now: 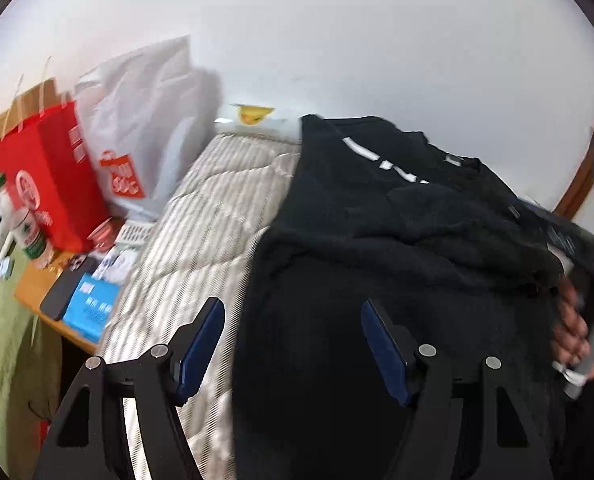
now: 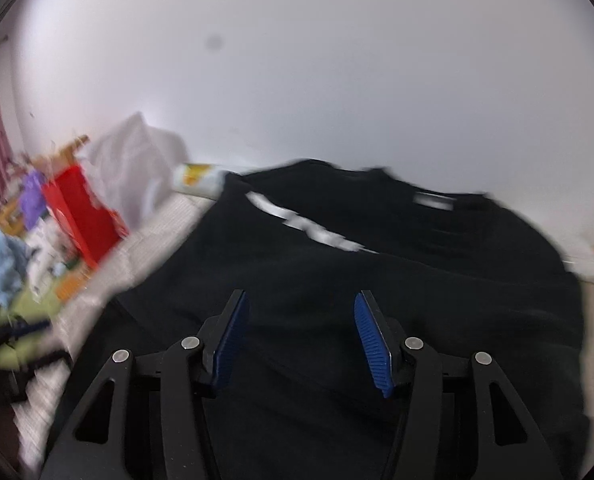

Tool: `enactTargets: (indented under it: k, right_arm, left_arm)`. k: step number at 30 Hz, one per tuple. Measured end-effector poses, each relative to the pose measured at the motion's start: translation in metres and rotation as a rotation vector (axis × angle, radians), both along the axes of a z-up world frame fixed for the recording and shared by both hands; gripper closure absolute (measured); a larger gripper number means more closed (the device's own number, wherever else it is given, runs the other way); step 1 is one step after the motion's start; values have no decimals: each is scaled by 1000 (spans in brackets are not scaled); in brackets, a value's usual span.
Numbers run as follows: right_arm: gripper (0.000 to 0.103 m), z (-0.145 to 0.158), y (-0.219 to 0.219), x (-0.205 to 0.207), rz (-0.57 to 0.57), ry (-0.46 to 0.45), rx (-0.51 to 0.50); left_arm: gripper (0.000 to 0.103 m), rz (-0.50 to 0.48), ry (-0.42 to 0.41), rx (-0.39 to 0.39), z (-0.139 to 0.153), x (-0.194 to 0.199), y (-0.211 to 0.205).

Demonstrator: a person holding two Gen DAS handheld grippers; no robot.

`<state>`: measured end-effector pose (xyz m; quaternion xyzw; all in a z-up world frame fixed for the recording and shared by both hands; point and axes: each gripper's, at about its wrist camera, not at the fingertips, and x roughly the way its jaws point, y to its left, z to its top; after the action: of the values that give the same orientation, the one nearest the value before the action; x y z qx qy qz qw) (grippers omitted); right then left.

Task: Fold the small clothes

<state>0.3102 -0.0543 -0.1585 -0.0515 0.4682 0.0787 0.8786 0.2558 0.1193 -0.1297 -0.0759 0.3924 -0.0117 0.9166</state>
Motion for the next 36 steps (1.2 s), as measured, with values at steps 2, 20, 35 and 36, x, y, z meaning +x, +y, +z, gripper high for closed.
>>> enactTargets:
  k: [2,20,35,36]
  right_arm:
    - [49,7,-35,-14,-37,-3,-34]
    - [57,-2,-205,-80,-273,27,-101]
    - [58,-40,-171,-53,-207,60,-290]
    - [58,-44,-174,-54,-219,80,-295]
  left_arm:
    - [34,-13,-10,6,2,12,-15]
    - [34,-63,30,202,-22,91,-92]
    - [34,-78,55,229,-39,100,-98]
    - [34,-78,53,226,-39,100,-97]
